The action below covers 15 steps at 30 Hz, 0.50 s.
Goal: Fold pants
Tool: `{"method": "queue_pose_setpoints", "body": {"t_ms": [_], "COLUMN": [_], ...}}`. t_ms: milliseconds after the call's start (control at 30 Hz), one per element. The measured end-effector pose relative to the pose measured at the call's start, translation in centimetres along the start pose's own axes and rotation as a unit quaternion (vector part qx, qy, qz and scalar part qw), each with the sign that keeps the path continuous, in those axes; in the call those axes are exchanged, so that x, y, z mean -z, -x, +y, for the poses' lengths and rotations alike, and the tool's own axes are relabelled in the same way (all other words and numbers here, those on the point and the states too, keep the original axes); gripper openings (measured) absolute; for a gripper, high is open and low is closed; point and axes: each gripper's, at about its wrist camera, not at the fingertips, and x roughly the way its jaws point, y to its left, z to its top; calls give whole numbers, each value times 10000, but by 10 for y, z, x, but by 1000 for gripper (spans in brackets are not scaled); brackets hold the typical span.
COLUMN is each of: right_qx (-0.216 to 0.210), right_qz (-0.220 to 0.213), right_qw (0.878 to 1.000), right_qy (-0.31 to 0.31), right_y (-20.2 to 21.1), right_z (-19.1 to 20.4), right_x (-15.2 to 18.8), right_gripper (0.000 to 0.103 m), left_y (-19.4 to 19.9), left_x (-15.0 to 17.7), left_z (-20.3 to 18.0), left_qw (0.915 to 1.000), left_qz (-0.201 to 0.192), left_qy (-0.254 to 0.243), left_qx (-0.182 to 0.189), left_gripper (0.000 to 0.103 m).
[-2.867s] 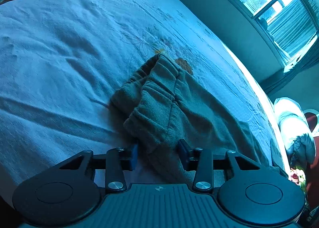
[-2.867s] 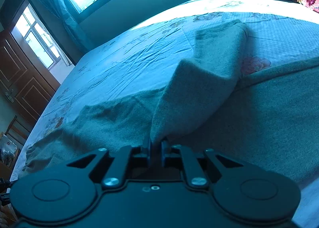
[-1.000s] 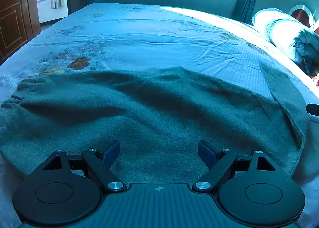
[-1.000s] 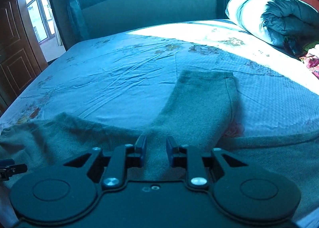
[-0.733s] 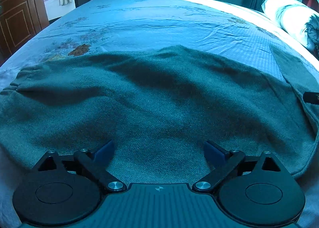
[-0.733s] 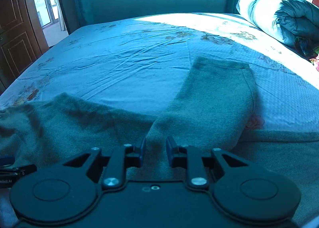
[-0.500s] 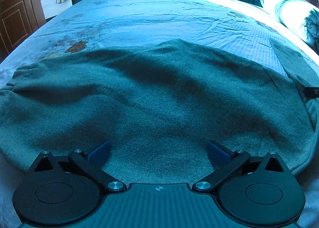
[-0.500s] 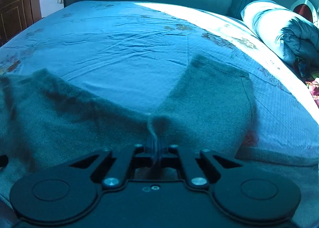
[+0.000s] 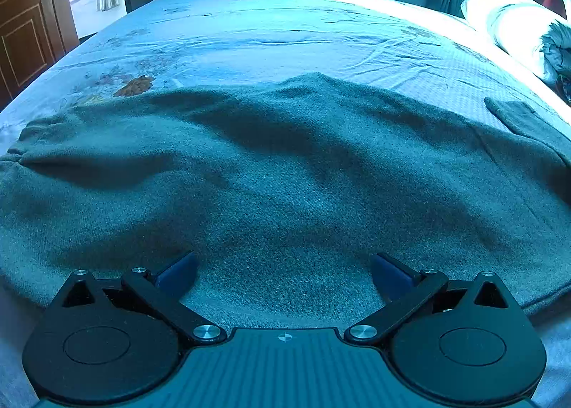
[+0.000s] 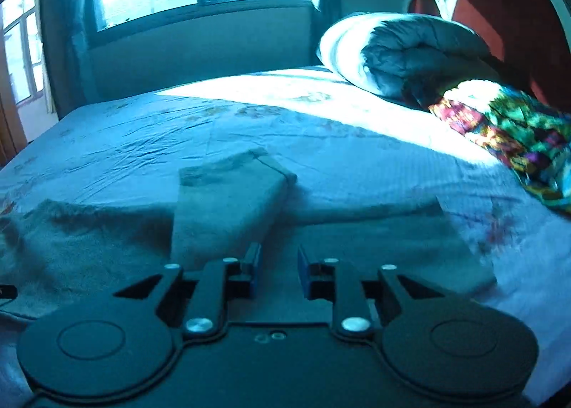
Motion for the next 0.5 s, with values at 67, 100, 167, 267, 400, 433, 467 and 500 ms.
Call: {"method": "queue_pose_setpoints", "body": {"t_ms": [67,100,167,267,400,433,467,500], "right_qx": [-108,-182,-340,-194,67,141,163,149], "right_qz": [55,119,472,774,1289,1187,986,766], "right_qw": [9975,9959,9909,9809,9772,9836,9903,9952], "right_qy": [695,878,1211,1771,1683,1353,962,587], "right_y": [-32,-46,-80,-119,-143,-135,-121,-104], "right_z": [31,42,63,86,75,56,34,12], "right_x": [-23,-29,-39,-42,-44,-46,-49,-52], "right_gripper": [22,22,19,20,0,0,0,0], "left_y": [1,1,2,2,-1,-2,-2,-3], "left_x": [-1,-2,-2,-2,-4,-4,-5,-4], "left_z": [1,1,1,7,9,9,10,10], "left_qw": [10000,9999,9998,9996,9997,9997,9997,9997], "left_qz": [9,18,0,-16,56,71,69,58], "left_qy": [71,86,88,129,55,59,65,64], "left_qx": [-43,-68,-175,-268,-238,-227,-217,-215], "left_gripper": [103,103,103,103,103,103,103,103]}}
